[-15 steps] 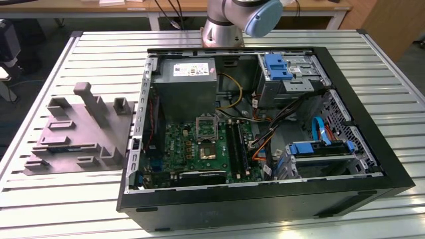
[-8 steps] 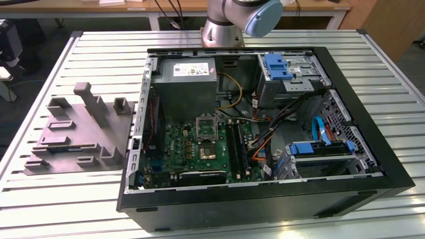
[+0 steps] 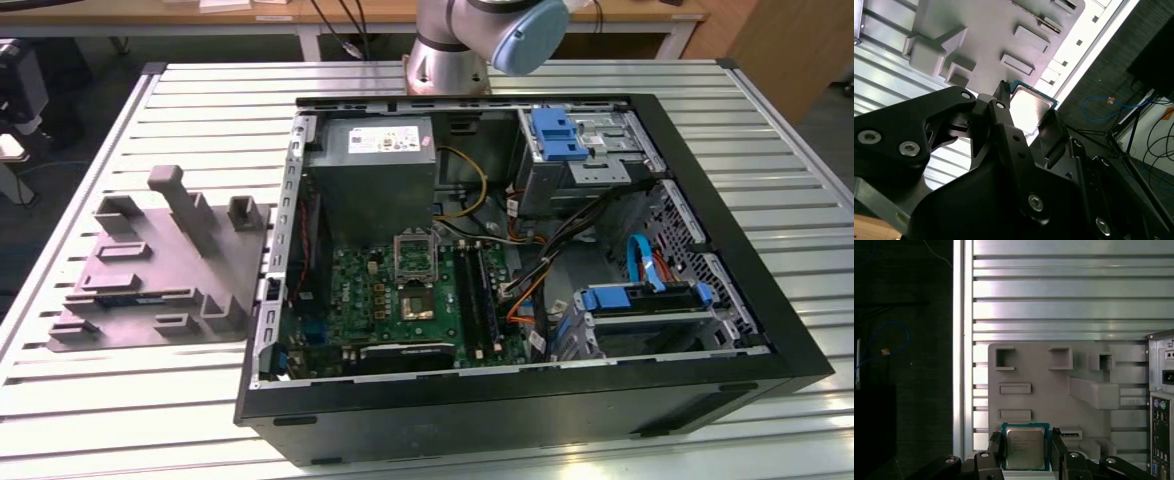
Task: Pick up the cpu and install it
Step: 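Pick up the cpu and move it towards the insertion slot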
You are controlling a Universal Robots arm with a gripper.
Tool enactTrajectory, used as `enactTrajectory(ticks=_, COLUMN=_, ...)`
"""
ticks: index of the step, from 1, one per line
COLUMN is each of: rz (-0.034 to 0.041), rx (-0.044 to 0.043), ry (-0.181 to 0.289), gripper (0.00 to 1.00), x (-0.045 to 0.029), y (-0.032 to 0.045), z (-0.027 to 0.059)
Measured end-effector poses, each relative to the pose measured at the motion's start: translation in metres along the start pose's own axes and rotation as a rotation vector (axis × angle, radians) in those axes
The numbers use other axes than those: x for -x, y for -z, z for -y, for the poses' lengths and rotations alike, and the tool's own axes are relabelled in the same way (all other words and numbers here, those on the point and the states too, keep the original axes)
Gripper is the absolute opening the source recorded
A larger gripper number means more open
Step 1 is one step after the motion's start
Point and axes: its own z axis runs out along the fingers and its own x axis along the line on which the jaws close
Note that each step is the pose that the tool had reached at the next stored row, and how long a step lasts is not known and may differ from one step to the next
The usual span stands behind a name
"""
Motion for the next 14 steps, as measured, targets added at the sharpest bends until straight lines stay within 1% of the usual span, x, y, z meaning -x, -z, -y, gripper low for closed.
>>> enactTrajectory(ticks=14, rz=0.0001, rx=0.0000, ry=0.000, gripper=0.47, x=0.0044, y=0.0000, z=-0.0001)
